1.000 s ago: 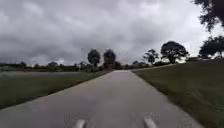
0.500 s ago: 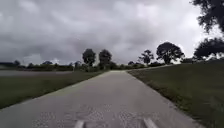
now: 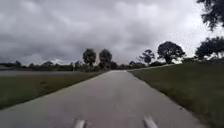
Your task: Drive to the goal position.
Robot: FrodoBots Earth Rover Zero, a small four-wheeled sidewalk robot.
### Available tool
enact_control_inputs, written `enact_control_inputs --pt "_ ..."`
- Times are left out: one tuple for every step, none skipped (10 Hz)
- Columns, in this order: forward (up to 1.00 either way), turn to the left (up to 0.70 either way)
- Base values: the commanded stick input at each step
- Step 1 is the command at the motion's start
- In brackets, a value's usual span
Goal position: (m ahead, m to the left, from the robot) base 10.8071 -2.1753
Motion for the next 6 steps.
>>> enact_control_inputs --pt "0.7 -0.02" --pt "0.7 -0.04" --pt "0.7 -0.35" --pt "0.7 -0.35" --pt "0.7 -0.22" --pt "0.7 -0.05"
